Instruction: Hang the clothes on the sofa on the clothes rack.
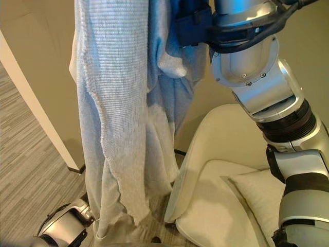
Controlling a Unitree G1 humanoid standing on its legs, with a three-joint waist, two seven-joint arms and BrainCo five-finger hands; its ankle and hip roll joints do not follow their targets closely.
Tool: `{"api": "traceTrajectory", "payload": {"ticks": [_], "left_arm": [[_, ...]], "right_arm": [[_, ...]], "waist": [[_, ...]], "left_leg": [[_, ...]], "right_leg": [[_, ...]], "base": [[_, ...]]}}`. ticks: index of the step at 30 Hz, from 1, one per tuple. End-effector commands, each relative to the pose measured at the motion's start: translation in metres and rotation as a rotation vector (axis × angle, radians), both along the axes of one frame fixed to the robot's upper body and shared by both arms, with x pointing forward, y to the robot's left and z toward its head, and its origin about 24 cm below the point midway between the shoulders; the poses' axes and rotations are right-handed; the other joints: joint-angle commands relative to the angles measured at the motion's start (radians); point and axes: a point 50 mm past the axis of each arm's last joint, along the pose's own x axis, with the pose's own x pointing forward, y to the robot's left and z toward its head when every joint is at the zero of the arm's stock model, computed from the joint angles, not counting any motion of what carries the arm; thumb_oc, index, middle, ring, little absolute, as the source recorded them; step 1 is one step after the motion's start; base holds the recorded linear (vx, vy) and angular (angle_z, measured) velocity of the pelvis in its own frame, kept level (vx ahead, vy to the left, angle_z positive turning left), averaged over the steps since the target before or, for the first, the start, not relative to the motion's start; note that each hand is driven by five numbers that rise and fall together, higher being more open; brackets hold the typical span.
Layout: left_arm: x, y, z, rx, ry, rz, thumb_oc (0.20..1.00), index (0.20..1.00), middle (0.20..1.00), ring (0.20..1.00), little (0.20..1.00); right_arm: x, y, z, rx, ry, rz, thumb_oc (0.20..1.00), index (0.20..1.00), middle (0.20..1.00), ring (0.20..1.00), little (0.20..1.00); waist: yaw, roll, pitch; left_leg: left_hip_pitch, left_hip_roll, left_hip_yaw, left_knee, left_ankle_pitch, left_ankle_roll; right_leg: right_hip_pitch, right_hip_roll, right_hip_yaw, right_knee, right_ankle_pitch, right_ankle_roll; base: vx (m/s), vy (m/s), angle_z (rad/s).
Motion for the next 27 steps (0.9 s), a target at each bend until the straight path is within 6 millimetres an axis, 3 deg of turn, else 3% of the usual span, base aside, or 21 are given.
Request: {"api": "traceTrajectory", "payload": {"ticks": [1,5,7,8,10,11,15,19,25,27], "left_arm": [[-0.001,0.001,0.015,-0.061,-0.060,-0.078,1.000,1.000,1.000,1.000,1.000],[-0.010,0.030,0.011,0.010,-0.089,-0.043,1.000,1.000,1.000,1.000,1.000],[-0.013,0.050,0.004,0.059,-0.084,0.021,1.000,1.000,1.000,1.000,1.000],[-0.017,0.072,-0.005,0.111,-0.064,0.096,1.000,1.000,1.000,1.000,1.000],[-0.020,0.083,-0.010,0.148,-0.059,0.130,1.000,1.000,1.000,1.000,1.000],[-0.024,0.102,-0.012,0.196,-0.060,0.181,1.000,1.000,1.000,1.000,1.000],[-0.031,0.122,-0.011,0.249,-0.074,0.223,1.000,1.000,1.000,1.000,1.000],[-0.033,0.123,-0.004,0.243,-0.102,0.206,1.000,1.000,1.000,1.000,1.000],[-0.032,0.092,0.002,0.171,-0.128,0.086,1.000,1.000,1.000,1.000,1.000],[-0.031,0.072,0.005,0.123,-0.131,0.017,1.000,1.000,1.000,1.000,1.000]], "right_arm": [[-0.001,-0.022,0.033,0.094,-0.033,-0.065,0.200,0.200,0.200,0.200,0.200],[0.003,-0.033,0.035,0.103,-0.027,-0.112,0.200,0.200,0.200,0.200,0.200],[0.003,-0.038,0.035,0.104,-0.032,-0.137,0.200,0.200,0.200,0.200,0.200],[0.002,-0.045,0.035,0.108,-0.040,-0.165,0.200,0.200,0.200,0.200,0.200],[0.001,-0.049,0.035,0.109,-0.044,-0.182,0.200,0.200,0.200,0.200,0.200],[-0.001,-0.055,0.038,0.115,-0.055,-0.205,0.200,0.200,0.200,0.200,0.200],[-0.001,-0.063,0.040,0.126,-0.053,-0.228,0.200,0.200,0.200,0.200,0.200],[0.005,-0.063,0.040,0.127,-0.032,-0.242,0.200,0.200,0.200,0.200,0.200],[0.013,-0.061,0.037,0.144,-0.009,-0.247,0.200,0.200,0.200,0.200,0.200],[0.016,-0.058,0.034,0.153,0.000,-0.235,0.200,0.200,0.200,0.200,0.200]], "waist": [[0.039,-0.004,0.014],[0.052,0.003,0.015],[0.063,0.006,0.016],[0.072,0.009,0.015],[0.075,0.009,0.014],[0.084,0.011,0.014],[0.092,0.014,0.014],[0.095,0.015,0.013],[0.094,0.013,0.016],[0.091,0.008,0.021]], "left_leg": [[0.054,0.026,0.032,0.001,-0.078,-0.047],[0.056,0.026,0.032,0.001,-0.080,-0.047],[0.058,0.027,0.031,0.001,-0.080,-0.047],[0.058,0.026,0.029,0.001,-0.078,-0.048],[0.058,0.026,0.028,0.001,-0.077,-0.048],[0.057,0.026,0.025,0.001,-0.077,-0.049],[0.051,0.025,0.020,0.001,-0.074,-0.050],[0.048,0.024,0.016,0.001,-0.074,-0.049],[0.041,0.023,0.011,0.001,-0.074,-0.047],[0.036,0.024,0.010,0.001,-0.074,-0.045]], "right_leg": [[0.068,0.014,-0.045,0.008,-0.082,0.033],[0.072,0.014,-0.043,0.004,-0.081,0.035],[0.074,0.014,-0.043,0.003,-0.081,0.035],[0.076,0.014,-0.045,0.002,-0.083,0.035],[0.076,0.014,-0.046,0.001,-0.083,0.036],[0.077,0.013,-0.049,0.001,-0.083,0.037],[0.074,0.011,-0.055,0.001,-0.081,0.038],[0.072,0.009,-0.056,0.001,-0.079,0.040],[0.071,0.003,-0.062,0.001,-0.077,0.041],[0.066,0.002,-0.065,0.002,-0.075,0.042]], "base": [[0.00,0.000,0.00],[0.00,0.000,0.00],[0.00,0.000,0.00],[0.00,0.000,0.00],[0.00,0.000,0.00],[0.00,0.000,0.00],[-0.01,0.018,0.04],[-0.01,0.012,0.02],[0.00,0.010,0.02],[0.00,0.000,0.00]]}}
